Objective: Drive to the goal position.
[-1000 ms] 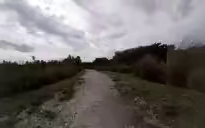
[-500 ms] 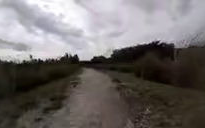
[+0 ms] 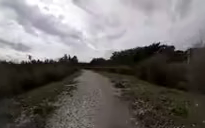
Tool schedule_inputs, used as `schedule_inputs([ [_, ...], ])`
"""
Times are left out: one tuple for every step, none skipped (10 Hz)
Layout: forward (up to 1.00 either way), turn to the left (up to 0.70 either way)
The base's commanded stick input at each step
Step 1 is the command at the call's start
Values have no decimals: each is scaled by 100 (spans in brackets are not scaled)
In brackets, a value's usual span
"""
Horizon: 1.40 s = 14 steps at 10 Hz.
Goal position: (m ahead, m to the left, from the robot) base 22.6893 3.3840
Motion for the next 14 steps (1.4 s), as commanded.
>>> schedule_inputs([
  [85, 0],
  [85, 0],
  [85, 0],
  [85, 0],
  [85, 0],
  [85, 0],
  [85, 0],
  [85, 0],
  [85, 13],
  [85, 34],
  [85, 34],
  [85, 34],
  [85, 23],
  [85, 2],
])
